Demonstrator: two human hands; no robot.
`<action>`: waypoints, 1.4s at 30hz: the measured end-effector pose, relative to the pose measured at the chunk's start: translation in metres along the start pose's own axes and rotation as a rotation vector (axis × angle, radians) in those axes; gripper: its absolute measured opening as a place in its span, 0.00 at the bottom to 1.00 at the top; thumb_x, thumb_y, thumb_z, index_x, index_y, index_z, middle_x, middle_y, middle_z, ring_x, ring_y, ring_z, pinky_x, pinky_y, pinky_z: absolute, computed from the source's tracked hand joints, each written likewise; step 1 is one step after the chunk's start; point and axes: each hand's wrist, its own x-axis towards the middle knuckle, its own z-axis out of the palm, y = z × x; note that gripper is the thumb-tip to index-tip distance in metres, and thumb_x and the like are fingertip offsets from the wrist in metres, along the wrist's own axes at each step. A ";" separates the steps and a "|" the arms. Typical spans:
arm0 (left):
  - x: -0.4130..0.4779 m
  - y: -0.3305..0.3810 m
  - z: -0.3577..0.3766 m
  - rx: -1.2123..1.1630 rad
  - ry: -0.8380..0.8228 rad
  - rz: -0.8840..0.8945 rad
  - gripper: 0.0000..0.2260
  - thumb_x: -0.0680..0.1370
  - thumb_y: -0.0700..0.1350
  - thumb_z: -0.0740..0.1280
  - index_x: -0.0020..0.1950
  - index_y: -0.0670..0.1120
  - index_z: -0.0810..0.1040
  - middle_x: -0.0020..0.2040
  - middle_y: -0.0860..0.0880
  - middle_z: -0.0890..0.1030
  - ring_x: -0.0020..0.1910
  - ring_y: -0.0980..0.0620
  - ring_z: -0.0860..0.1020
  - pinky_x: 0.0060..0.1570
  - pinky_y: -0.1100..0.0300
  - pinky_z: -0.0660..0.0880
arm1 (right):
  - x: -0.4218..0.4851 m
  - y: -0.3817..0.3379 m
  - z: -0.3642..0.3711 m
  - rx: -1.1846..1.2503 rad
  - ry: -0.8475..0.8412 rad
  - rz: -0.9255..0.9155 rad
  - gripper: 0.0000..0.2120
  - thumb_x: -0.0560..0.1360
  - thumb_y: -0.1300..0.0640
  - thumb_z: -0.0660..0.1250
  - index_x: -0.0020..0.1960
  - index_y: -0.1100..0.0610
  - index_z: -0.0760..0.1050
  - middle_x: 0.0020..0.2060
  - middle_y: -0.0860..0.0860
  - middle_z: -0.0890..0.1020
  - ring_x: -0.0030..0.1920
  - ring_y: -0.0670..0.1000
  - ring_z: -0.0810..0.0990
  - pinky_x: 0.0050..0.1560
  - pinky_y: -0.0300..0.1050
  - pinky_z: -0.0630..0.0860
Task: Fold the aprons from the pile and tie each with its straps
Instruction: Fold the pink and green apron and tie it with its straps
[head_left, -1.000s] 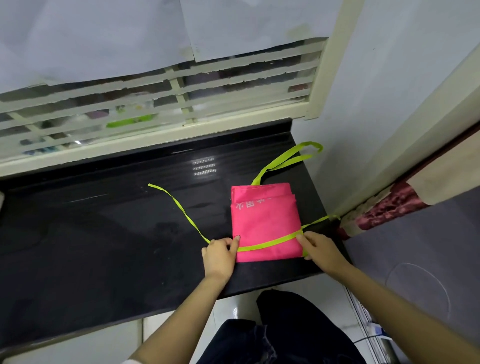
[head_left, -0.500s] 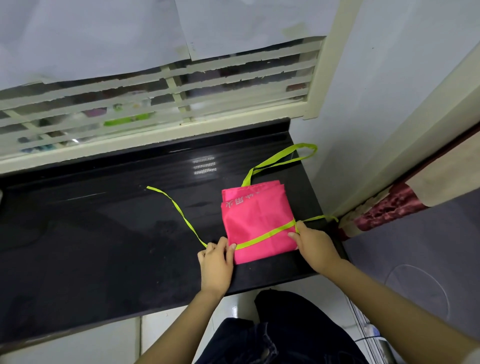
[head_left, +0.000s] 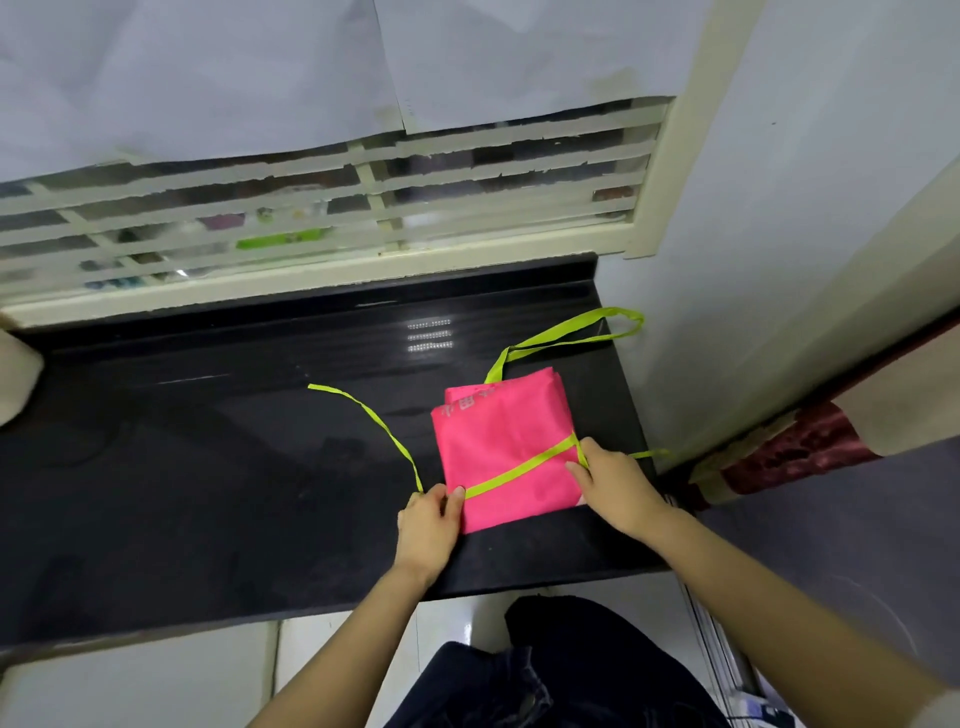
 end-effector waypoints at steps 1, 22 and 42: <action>-0.002 0.000 0.001 -0.064 -0.006 -0.019 0.16 0.80 0.52 0.60 0.33 0.52 0.67 0.36 0.47 0.71 0.44 0.42 0.73 0.45 0.55 0.67 | 0.005 -0.003 -0.002 0.001 -0.002 0.025 0.11 0.81 0.55 0.57 0.41 0.55 0.61 0.41 0.58 0.80 0.45 0.61 0.79 0.36 0.46 0.62; -0.012 0.030 0.010 0.292 0.181 -0.016 0.10 0.81 0.54 0.55 0.47 0.48 0.65 0.46 0.49 0.79 0.48 0.44 0.78 0.39 0.56 0.66 | 0.031 0.011 0.004 0.292 -0.108 0.171 0.13 0.79 0.53 0.61 0.39 0.55 0.64 0.34 0.49 0.72 0.42 0.54 0.75 0.42 0.45 0.69; 0.048 0.076 0.002 0.787 -0.184 0.318 0.39 0.75 0.52 0.67 0.77 0.55 0.44 0.78 0.48 0.40 0.76 0.42 0.37 0.73 0.48 0.37 | 0.028 0.001 0.008 0.352 0.009 0.244 0.13 0.78 0.58 0.64 0.54 0.62 0.62 0.43 0.55 0.79 0.46 0.58 0.79 0.41 0.47 0.72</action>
